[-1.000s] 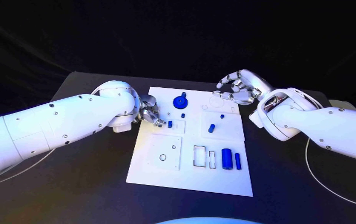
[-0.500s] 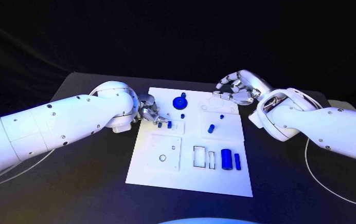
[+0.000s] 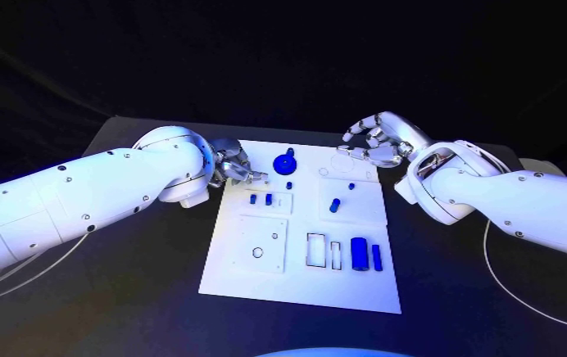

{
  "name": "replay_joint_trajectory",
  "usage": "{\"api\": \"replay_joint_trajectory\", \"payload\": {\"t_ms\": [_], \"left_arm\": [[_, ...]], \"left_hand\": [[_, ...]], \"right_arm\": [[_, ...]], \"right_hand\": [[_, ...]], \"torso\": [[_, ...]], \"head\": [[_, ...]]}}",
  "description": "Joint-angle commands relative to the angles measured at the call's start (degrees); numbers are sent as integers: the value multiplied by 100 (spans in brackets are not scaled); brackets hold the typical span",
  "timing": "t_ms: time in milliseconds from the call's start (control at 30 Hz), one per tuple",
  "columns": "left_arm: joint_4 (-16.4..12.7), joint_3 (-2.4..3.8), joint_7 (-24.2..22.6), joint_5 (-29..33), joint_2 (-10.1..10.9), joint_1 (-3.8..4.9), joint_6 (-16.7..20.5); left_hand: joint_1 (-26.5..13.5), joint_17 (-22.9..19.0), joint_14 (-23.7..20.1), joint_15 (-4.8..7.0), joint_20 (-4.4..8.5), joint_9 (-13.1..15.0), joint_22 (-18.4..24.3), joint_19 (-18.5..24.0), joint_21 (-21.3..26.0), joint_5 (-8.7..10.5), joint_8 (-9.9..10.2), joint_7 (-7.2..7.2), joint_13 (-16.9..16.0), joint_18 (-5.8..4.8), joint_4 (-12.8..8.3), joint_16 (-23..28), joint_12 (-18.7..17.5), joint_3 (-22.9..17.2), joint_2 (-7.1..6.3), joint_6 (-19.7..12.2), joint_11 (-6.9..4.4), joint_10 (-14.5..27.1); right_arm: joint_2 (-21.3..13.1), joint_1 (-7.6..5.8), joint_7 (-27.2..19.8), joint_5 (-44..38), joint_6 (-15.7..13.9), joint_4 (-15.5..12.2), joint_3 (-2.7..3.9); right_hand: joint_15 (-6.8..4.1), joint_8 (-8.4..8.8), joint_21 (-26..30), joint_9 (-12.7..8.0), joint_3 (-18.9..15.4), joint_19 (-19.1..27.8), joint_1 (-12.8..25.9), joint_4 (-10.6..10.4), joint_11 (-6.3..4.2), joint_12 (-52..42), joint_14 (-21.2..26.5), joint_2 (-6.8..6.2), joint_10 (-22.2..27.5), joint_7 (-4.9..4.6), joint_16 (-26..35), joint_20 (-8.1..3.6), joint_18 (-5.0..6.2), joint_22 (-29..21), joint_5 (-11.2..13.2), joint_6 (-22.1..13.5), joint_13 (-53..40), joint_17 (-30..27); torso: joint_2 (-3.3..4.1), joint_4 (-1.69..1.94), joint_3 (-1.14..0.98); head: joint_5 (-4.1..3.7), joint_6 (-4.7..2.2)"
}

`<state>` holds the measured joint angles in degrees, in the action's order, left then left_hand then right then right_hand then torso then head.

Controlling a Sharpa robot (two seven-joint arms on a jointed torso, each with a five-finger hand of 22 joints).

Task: Assemble the parts on the task board

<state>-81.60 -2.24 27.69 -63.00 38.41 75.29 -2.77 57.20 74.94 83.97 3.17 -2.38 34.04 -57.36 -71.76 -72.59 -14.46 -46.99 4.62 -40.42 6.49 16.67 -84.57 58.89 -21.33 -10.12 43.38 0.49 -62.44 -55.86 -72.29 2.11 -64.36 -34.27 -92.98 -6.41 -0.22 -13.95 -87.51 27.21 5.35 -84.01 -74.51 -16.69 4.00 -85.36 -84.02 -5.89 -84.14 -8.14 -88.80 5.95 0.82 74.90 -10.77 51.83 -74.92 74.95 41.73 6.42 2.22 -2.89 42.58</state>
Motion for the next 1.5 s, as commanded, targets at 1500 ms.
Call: {"api": "replay_joint_trajectory", "payload": {"t_ms": [1500], "left_arm": [[856, -235, -2198, -2991, -1139, -423, 647]], "left_hand": [[2263, -1866, -734, -491, -490, -1702, 905, 542, 740, 30, 1884, 428, 2835, 201, -899, 750, -2828, -918, -499, -12, 547, 1366]], "right_arm": [[63, 36, -162, 2, -54, 25, -1]], "right_hand": [[-43, -78, 528, 66, -79, -150, 6, 7, -55, 1000, -386, 76, 559, -2, 168, -50, 128, 930, -65, -121, -96, 566]], "torso": [[6, -5, -9]], "head": [[-113, -62]]}}
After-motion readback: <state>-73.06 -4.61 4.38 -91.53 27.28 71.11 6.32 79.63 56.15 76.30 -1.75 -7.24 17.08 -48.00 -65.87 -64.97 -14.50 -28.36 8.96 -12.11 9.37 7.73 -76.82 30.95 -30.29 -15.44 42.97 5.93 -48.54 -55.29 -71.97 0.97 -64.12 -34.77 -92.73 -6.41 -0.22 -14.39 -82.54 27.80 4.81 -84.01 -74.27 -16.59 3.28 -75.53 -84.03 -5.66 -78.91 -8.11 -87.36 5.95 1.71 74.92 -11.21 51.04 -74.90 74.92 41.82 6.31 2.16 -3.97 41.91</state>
